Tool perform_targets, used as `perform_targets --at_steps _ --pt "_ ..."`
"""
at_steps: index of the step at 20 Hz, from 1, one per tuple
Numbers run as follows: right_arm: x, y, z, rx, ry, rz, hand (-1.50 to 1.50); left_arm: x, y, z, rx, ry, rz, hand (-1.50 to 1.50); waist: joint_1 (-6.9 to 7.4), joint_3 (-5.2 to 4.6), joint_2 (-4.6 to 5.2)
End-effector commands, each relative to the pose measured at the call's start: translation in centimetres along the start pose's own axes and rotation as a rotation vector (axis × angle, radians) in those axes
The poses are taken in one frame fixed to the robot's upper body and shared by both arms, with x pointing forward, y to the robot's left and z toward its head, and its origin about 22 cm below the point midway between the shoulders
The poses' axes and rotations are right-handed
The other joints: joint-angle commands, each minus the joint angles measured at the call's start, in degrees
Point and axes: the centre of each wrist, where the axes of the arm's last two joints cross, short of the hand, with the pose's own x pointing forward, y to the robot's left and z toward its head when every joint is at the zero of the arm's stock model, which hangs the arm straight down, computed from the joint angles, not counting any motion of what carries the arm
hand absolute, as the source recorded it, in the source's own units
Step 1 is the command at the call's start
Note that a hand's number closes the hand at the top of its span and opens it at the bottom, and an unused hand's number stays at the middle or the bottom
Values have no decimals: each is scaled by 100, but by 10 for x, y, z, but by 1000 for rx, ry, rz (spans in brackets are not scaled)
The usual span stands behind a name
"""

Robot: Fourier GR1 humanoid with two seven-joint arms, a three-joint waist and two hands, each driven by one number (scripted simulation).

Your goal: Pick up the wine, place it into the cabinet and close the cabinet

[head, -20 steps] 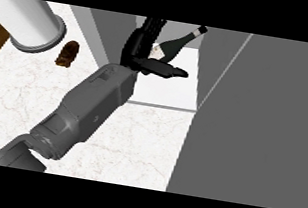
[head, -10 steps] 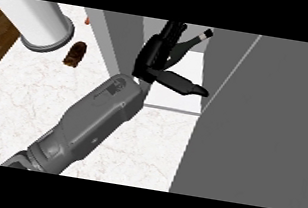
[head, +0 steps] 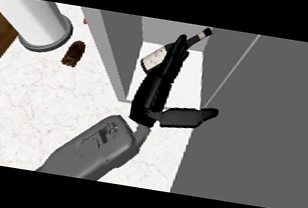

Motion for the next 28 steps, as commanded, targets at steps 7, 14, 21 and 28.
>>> perform_targets --at_steps 7,14,21,28 --pt "20 -2 4 -20 -30 -29 -150 29 -24 76 68 -14 156 -150 -60 -8 17" --pt "6 13 5 -1 -33 3 -150 38 -14 133 11 9 168 150 -66 -7 38" --pt "6 22 13 214 15 10 150 60 24 180 -19 19 191 150 -23 -9 32" --pt "6 51 13 412 32 -80 150 86 72 193 -72 11 203 150 44 -21 11"
